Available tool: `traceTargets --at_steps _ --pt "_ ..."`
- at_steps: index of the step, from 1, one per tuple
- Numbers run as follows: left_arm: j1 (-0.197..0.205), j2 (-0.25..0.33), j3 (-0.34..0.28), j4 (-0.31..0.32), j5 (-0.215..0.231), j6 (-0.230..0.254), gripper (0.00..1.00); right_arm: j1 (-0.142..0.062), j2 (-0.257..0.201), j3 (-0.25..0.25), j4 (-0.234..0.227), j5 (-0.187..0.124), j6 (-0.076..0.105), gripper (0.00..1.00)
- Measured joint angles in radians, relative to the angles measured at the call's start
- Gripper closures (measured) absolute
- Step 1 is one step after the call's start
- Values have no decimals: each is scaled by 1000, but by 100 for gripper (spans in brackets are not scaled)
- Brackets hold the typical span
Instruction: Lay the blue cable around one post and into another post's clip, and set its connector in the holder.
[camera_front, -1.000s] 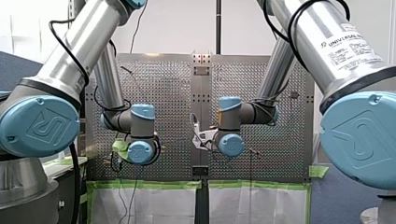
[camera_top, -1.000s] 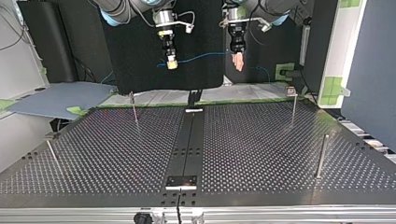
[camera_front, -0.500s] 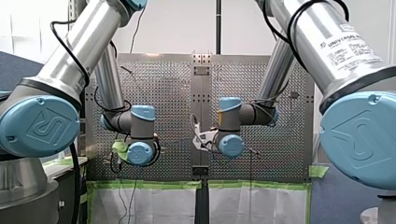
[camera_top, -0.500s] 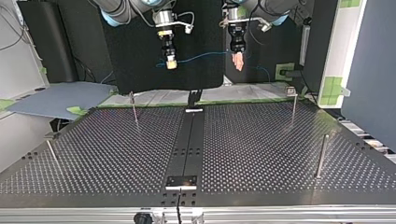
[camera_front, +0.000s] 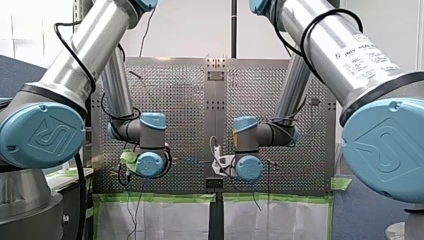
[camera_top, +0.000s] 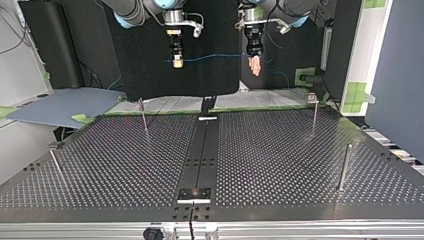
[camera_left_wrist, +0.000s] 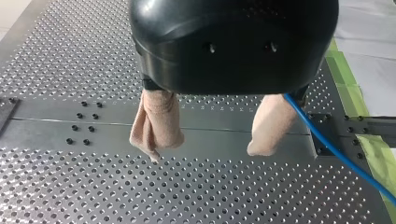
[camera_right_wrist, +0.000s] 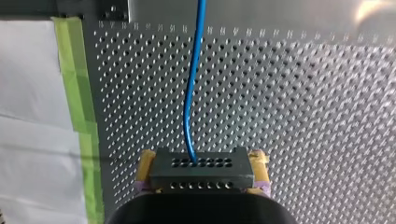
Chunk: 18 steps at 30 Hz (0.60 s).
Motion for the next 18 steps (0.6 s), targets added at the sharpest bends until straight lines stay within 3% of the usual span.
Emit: traceTargets --at_steps 4,8,15,18 --pt "0 0 0 0 0 0 0 0 2 0 0 24 32 100" --pt "0 0 0 0 0 0 0 0 2 -1 1 31 42 100" --pt "-39 40 -31 -40 -20 -40 0 7 -37 -39 40 65 13 100" --pt "-49 63 -36 -63 -25 -63 0 9 -61 -64 65 63 8 100"
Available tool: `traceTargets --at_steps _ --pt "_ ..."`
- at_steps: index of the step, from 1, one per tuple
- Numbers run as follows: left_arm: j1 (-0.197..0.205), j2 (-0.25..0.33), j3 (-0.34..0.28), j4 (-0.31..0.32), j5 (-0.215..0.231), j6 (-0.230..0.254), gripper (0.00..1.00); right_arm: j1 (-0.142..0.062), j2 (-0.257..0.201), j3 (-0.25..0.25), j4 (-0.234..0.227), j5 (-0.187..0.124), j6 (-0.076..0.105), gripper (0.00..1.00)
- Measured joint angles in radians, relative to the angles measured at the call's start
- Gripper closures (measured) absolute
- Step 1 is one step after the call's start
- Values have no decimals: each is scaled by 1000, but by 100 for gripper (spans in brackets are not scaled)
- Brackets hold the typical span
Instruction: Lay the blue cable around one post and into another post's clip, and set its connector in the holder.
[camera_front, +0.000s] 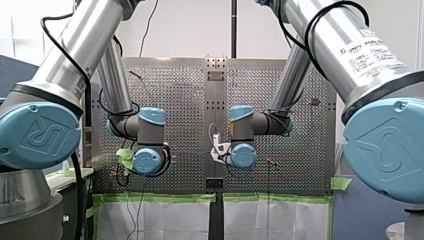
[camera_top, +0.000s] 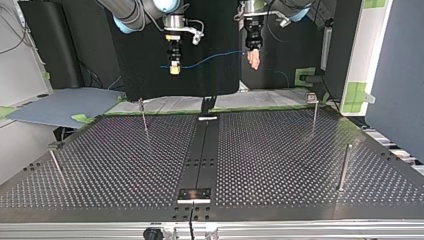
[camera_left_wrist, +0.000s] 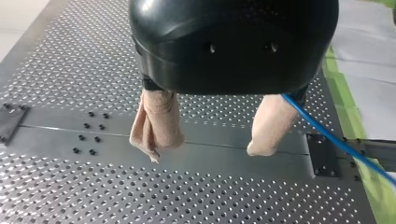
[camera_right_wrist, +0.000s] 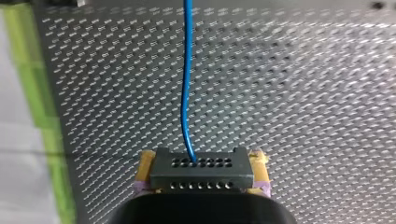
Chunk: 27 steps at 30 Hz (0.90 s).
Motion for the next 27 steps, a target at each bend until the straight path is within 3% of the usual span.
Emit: traceTargets --at_steps 9,17,27 --pt "23 77 45 -77 -10 -76 0 1 -71 -70 71 -59 -7 100" --pt "48 151 118 -151 -62 -150 0 -6 -140 -139 140 -117 -19 100" --pt "83 239 175 -239 -81 -227 0 -12 -224 -207 224 -143 -30 100"
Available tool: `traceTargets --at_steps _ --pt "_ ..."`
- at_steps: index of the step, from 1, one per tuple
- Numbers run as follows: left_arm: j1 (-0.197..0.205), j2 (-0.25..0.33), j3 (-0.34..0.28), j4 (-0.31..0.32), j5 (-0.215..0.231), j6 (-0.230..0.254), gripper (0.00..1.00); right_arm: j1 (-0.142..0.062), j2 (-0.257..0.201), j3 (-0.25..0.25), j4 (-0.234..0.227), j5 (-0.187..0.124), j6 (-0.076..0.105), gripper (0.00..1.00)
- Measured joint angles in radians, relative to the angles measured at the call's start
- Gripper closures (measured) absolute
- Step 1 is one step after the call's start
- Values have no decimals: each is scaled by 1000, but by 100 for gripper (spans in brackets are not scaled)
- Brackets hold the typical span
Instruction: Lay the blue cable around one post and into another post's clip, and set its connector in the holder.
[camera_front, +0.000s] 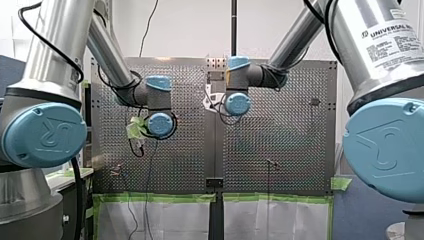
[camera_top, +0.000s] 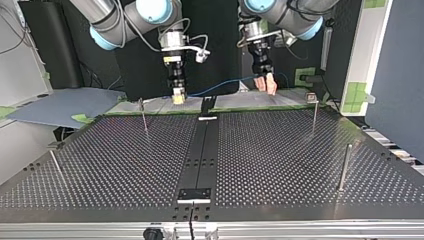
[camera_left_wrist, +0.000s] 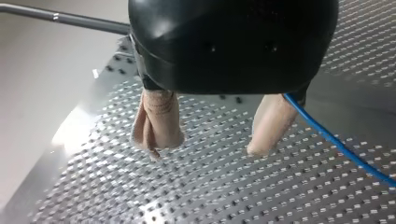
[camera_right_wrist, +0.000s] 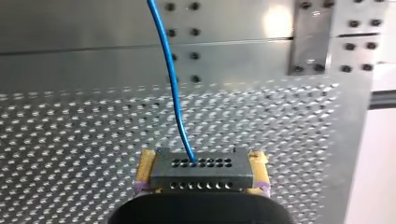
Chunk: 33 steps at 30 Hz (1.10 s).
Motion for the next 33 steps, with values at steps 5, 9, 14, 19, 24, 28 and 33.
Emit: traceTargets --at_steps 5,9,14,19,24,28,33 --pt "28 44 22 -43 3 -4 0 -1 -42 -23 42 -16 -8 100" --pt "58 76 32 -76 25 -1 0 -1 -75 -46 75 -31 -15 100" --pt "105 124 43 -124 69 -10 0 -1 -124 -81 124 -43 -20 100" --pt "150 169 62 -168 114 -42 0 -1 -167 -109 167 -46 -24 100" --pt "200 219 106 -219 164 -73 0 3 -184 -143 206 -48 -30 100" --pt "237 255 141 -255 201 -86 0 8 -168 -166 229 -52 -44 100" --pt "280 299 183 -298 244 -88 0 11 -135 -197 244 -58 -61 100"
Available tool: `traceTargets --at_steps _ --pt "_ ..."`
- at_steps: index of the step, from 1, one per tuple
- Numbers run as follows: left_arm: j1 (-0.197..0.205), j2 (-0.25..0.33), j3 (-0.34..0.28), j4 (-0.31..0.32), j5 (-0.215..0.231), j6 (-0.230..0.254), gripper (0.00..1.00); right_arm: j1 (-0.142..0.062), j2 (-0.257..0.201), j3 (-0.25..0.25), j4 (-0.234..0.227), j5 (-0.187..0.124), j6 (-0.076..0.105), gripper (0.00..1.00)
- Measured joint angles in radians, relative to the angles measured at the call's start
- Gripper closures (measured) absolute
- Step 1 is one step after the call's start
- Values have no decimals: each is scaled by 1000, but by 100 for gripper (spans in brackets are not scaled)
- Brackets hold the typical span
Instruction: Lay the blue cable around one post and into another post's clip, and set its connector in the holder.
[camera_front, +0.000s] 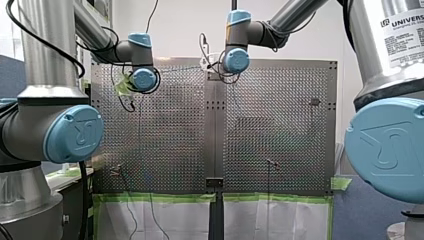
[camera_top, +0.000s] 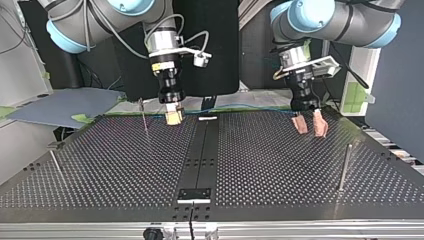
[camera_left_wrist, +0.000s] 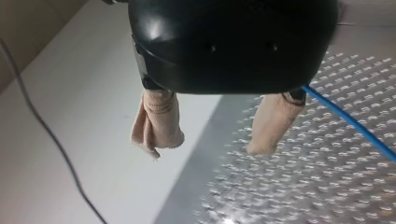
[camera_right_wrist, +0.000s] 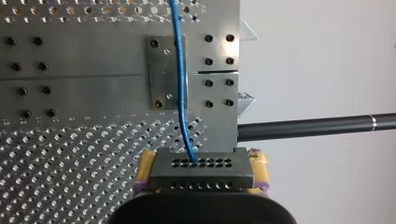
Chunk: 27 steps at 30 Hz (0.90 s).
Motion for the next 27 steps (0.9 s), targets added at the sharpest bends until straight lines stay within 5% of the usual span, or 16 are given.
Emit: traceTargets --at_steps 16,27 --pt "145 145 86 -145 145 -46 0 7 55 -87 -3 -20 -10 100" --pt "249 238 168 -249 249 -136 0 25 96 -144 -12 -47 -8 100"
